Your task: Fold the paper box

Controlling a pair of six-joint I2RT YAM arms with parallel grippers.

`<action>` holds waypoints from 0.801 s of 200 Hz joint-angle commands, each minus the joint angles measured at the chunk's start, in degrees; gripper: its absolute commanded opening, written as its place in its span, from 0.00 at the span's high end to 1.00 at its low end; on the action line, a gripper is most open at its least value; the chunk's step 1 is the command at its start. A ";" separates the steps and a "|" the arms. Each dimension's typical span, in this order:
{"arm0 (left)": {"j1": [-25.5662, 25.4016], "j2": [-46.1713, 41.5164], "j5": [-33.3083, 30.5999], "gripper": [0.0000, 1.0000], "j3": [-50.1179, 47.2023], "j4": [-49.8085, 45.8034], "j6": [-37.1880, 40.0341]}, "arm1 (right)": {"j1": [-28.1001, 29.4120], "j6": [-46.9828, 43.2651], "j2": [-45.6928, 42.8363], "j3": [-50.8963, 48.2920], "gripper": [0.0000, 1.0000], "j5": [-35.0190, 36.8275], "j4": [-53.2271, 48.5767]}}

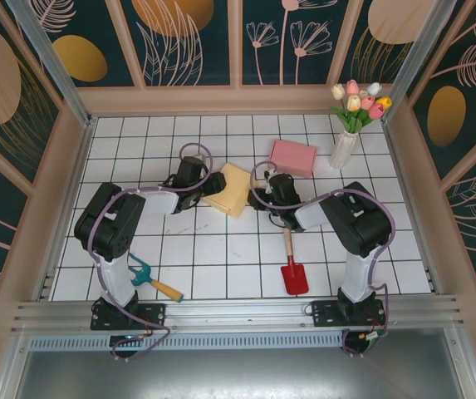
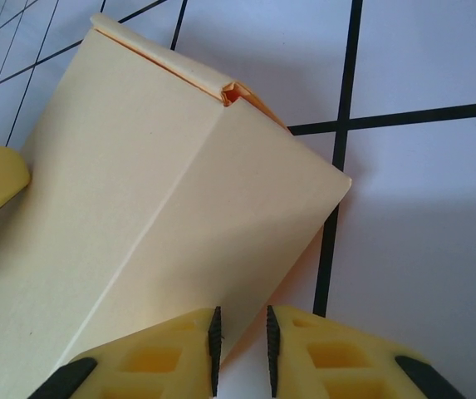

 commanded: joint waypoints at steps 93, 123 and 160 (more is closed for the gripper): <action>-0.31 5.17 12.33 0.37 -5.31 10.08 -2.71 | 0.32 1.56 3.72 0.63 0.79 -6.59 -0.67; -1.67 4.77 14.78 0.39 -6.90 13.46 -5.21 | 1.95 2.26 3.80 1.06 0.79 -7.93 1.29; -6.11 3.79 14.01 0.39 -6.80 13.30 -6.18 | 3.86 4.04 3.60 1.35 0.80 -10.74 4.91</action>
